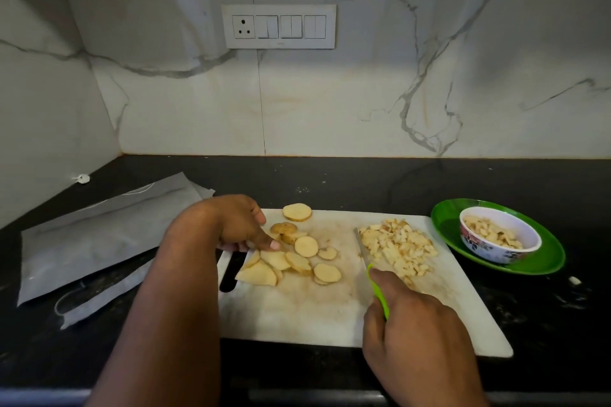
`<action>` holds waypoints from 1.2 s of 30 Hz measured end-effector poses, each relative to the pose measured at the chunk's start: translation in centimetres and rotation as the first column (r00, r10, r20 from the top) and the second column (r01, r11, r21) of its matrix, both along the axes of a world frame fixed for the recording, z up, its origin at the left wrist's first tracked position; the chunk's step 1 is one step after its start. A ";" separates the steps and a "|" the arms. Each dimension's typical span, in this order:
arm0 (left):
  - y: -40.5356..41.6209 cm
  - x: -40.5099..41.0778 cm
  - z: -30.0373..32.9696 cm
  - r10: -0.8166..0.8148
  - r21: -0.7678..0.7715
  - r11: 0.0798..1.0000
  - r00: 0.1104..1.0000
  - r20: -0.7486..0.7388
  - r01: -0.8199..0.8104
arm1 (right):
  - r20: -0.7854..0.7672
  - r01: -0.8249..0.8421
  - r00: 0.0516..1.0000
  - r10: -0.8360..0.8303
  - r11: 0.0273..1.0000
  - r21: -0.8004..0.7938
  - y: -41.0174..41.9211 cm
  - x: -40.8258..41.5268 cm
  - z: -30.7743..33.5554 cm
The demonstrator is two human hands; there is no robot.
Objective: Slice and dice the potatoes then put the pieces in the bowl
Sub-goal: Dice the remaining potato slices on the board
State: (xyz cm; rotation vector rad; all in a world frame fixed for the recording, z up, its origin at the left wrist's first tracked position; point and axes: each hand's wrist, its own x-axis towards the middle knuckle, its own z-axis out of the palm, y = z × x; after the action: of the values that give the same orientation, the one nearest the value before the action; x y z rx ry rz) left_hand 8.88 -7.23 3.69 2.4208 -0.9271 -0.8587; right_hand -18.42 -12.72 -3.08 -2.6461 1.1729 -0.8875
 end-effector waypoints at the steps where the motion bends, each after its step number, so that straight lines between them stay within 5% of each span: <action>1: 0.0 0.0 0.0 0.005 -0.006 1.000 1.000 -0.012 -0.005 | -0.011 0.007 1.000 -0.006 1.000 0.025 0.3 0.2 0.2; 9: 0.3 0.5 0.3 -0.007 -0.045 0.999 0.998 0.069 0.010 | -0.040 -0.139 0.989 0.141 0.989 0.052 0.3 -0.3 0.1; 17: 0.2 1.4 0.2 0.099 -0.251 0.967 0.962 0.256 -0.032 | -0.053 0.104 0.993 -0.101 0.993 0.052 0.0 -0.3 -0.8; 21: -1.4 -0.8 0.5 0.223 -0.552 0.834 0.919 0.324 -0.008 | -0.052 0.098 0.994 -0.094 0.991 0.096 0.4 -0.6 -0.5; 24: -3.7 -4.5 -0.1 0.029 -0.693 0.717 0.990 0.138 0.075 | -0.057 0.100 0.994 -0.096 0.993 0.069 0.5 -0.4 -0.4; 26: -5.1 -6.5 -1.2 -0.114 -0.633 0.756 0.985 0.126 0.168 | -0.030 0.084 0.996 -0.082 0.994 0.073 0.5 -0.5 -0.5; 30: -6.2 -6.8 -2.9 -0.191 -0.388 0.866 0.926 0.325 0.315 | 0.067 0.024 0.997 -0.031 0.995 0.101 0.4 -0.6 0.2; 36: -5.7 -5.4 -3.1 -0.285 -0.204 0.906 0.891 0.354 0.371 | -0.141 -0.005 0.989 0.036 0.977 0.212 0.2 -0.3 1.6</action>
State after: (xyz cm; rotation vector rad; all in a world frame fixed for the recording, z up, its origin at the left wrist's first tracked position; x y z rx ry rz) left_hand 3.43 -12.93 0.59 2.2309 -1.5087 -0.4115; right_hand -18.75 -12.49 -1.43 -2.5782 1.1944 -0.5417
